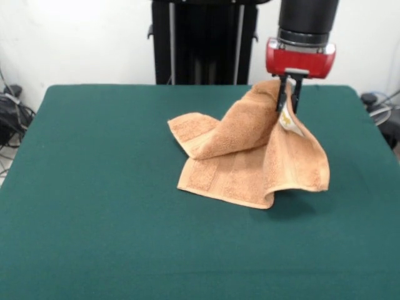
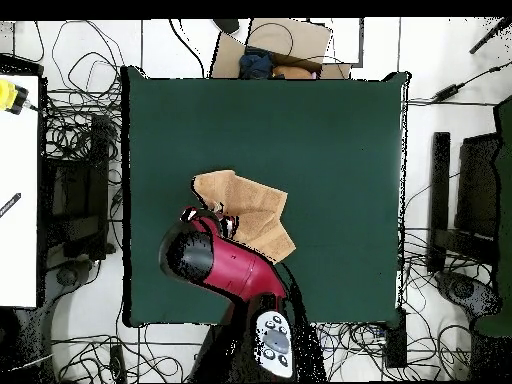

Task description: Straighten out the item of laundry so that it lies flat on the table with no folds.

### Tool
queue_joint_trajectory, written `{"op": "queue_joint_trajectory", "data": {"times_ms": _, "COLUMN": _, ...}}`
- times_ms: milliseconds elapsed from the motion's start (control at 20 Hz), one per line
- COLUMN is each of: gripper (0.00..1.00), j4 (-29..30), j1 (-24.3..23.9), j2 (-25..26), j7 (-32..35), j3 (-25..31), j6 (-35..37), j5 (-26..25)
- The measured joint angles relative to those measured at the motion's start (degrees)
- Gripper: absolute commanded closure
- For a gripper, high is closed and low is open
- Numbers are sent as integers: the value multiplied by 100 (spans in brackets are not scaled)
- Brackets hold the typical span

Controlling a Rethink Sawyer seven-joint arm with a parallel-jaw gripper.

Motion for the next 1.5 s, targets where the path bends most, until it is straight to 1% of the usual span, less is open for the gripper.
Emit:
{"op": "queue_joint_trajectory", "data": {"times_ms": 900, "gripper": 100, "j4": 21, "j1": -24, "j2": -1, "j7": 0, "j3": 2, "j6": 0, "j5": 1}}
{"op": "queue_joint_trajectory", "data": {"times_ms": 950, "gripper": 0, "j4": 21, "j1": -24, "j2": -1, "j7": 0, "j3": 2, "j6": 0, "j5": 0}}
{"op": "queue_joint_trajectory", "data": {"times_ms": 1500, "gripper": 0, "j4": 16, "j1": 25, "j2": -1, "j7": 0, "j3": -24, "j6": 48, "j5": 0}}
